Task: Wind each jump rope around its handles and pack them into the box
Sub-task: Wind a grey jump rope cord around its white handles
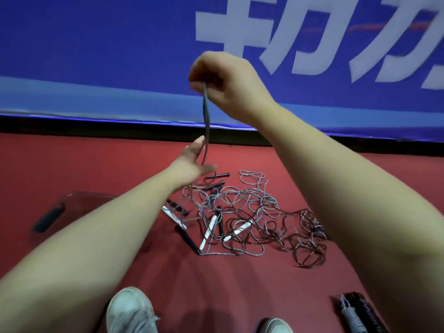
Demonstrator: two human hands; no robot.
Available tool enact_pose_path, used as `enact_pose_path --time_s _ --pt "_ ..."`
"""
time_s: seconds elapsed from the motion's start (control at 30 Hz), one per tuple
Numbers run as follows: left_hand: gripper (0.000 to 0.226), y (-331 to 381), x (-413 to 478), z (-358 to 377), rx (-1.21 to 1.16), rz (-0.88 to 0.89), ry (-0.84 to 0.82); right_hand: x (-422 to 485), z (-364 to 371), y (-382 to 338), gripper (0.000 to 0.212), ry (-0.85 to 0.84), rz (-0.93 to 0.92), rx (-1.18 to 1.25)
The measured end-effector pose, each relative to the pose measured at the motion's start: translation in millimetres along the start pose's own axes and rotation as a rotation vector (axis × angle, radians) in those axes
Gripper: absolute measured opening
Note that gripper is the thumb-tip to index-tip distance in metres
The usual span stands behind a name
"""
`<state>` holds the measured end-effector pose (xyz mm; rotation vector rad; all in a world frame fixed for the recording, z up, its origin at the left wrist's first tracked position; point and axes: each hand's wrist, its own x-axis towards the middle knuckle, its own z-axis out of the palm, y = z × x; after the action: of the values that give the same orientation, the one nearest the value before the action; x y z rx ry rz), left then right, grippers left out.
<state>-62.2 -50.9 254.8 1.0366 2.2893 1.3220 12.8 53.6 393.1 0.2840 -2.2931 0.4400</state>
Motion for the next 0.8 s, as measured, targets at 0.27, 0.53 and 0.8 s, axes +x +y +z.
enact_pose_path --time_s 0.27,0.53,0.8 --pt "0.031 32 -3 3 -0.123 -0.080 -0.089 -24 -20 -3 0.042 -0.054 0.115 0.230" --pt "0.026 64 -3 -24 -0.285 -0.177 -0.039 -163 40 44 0.101 -0.402 1.042 0.634" --pt "0.028 87 2 -16 -0.551 -0.253 0.037 -201 116 15 0.033 -0.587 1.084 0.683"
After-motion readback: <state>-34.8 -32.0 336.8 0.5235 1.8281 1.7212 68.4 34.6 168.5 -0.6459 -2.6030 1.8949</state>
